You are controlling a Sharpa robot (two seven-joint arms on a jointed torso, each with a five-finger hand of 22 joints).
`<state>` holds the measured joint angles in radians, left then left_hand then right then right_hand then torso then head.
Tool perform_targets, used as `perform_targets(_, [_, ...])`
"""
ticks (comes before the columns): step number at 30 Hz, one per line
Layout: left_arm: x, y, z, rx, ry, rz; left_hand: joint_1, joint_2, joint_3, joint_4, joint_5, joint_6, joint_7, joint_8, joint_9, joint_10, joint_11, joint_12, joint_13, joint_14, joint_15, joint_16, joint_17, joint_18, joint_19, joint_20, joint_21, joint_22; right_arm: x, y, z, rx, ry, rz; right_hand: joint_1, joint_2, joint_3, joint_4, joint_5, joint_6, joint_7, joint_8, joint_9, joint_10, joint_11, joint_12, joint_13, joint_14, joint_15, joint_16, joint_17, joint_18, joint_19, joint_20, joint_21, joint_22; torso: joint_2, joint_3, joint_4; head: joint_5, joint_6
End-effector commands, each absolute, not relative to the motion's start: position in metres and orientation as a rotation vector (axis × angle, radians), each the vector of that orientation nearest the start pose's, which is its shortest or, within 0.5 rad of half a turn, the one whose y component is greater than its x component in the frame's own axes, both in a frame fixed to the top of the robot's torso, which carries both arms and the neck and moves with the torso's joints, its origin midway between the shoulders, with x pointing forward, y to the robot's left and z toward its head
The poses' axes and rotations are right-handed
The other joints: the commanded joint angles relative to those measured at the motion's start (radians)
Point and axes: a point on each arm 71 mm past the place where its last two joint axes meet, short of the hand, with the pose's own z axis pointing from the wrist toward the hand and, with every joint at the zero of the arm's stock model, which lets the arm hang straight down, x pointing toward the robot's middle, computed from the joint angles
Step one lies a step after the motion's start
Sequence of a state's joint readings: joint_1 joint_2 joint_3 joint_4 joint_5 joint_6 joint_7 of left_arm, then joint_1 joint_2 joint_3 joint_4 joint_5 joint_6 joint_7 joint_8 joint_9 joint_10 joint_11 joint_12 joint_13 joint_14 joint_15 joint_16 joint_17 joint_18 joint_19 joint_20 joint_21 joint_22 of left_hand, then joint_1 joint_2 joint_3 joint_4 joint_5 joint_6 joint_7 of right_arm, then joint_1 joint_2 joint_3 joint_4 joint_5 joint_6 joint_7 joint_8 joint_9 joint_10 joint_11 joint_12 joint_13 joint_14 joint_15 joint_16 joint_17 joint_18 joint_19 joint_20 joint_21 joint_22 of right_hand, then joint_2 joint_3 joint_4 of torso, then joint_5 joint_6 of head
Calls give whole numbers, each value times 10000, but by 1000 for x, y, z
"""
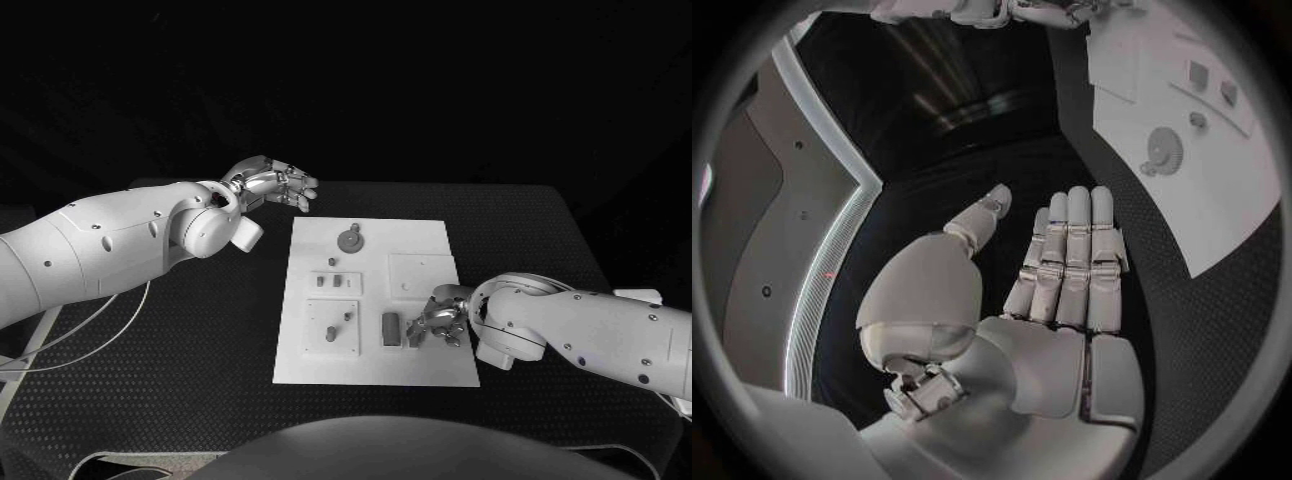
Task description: Assemble the parts on the task board
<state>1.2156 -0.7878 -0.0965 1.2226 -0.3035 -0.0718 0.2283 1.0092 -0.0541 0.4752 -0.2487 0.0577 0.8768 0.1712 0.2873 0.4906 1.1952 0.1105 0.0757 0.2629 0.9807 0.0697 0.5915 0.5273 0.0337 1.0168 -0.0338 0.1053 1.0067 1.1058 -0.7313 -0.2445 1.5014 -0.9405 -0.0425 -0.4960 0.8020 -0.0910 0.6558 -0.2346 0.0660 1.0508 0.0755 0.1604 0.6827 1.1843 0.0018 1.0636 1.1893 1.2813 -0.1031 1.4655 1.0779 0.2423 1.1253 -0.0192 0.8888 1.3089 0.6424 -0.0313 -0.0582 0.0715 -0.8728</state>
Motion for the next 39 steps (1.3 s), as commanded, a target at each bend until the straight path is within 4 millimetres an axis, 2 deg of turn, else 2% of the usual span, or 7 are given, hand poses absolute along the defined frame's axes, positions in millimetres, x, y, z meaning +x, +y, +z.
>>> perform_targets(1, [528,258,-214,-8688,17355,-13113,-101,2,10,71,-41,-44,43,3,-10,-12,33,-60,5,70,1,-56,15,129,47,41,-65,17,414,-168,-327,1368,24421,4977,63,-53,6,-24,12,-416,359,10,10,-74,-18,-50,-14,-71,-10,-36,-12,195,63,-24,-64,108,1,0,6,0,2])
perform_targets(15, [528,259,-214,-8699,17358,-13096,-96,2,14,72,-41,-45,43,4,-12,-13,33,-60,5,71,0,-65,26,130,46,42,-67,19,414,-167,-325,768,24059,4849,13,-234,-11,4,14,-415,357,29,5,-75,-20,-44,-23,-66,-10,-37,-11,195,73,-12,-75,117,2,-5,-1,32,2])
perform_targets(25, [528,259,-214,-8708,17362,-13081,-96,0,14,73,-41,-47,44,4,-14,-15,34,-60,5,71,1,-70,32,129,46,43,-69,21,413,-167,-325,852,24205,4898,-283,-624,69,490,15,-434,350,65,-14,-79,-27,-39,-54,-67,-18,-48,-28,195,106,-13,-125,123,3,-8,0,36,2])
perform_targets(31, [528,260,-214,-8714,17356,-13069,-96,-2,14,74,-41,-48,44,4,-14,-16,34,-60,5,71,2,-74,36,129,45,43,-70,22,414,-169,-325,975,24101,4854,-342,-718,112,626,14,-438,347,79,-17,-80,-30,-32,-60,-58,-22,-44,-14,195,118,-23,-132,129,-3,-9,-4,24,2])
perform_targets(37, [529,261,-214,-8714,17294,-13041,-96,-2,15,76,-41,-48,45,5,-15,-17,35,-60,5,71,2,-78,42,129,45,43,-71,23,414,-182,-322,1351,23700,4867,-341,-764,131,658,14,-435,345,88,-16,-78,-32,-27,-61,-43,-24,-36,3,195,127,-30,-131,134,-12,-11,1,-5,2])
perform_targets(39, [529,262,-214,-8720,17252,-13009,-96,-2,15,76,-41,-48,44,5,-16,-17,35,-60,5,71,2,-79,43,129,45,43,-71,23,415,-186,-317,1415,23449,5097,-335,-893,175,732,16,-433,344,101,-15,-74,-33,-20,-63,-39,-28,-36,-4,195,144,-42,-131,137,-25,-16,-9,-15,2])
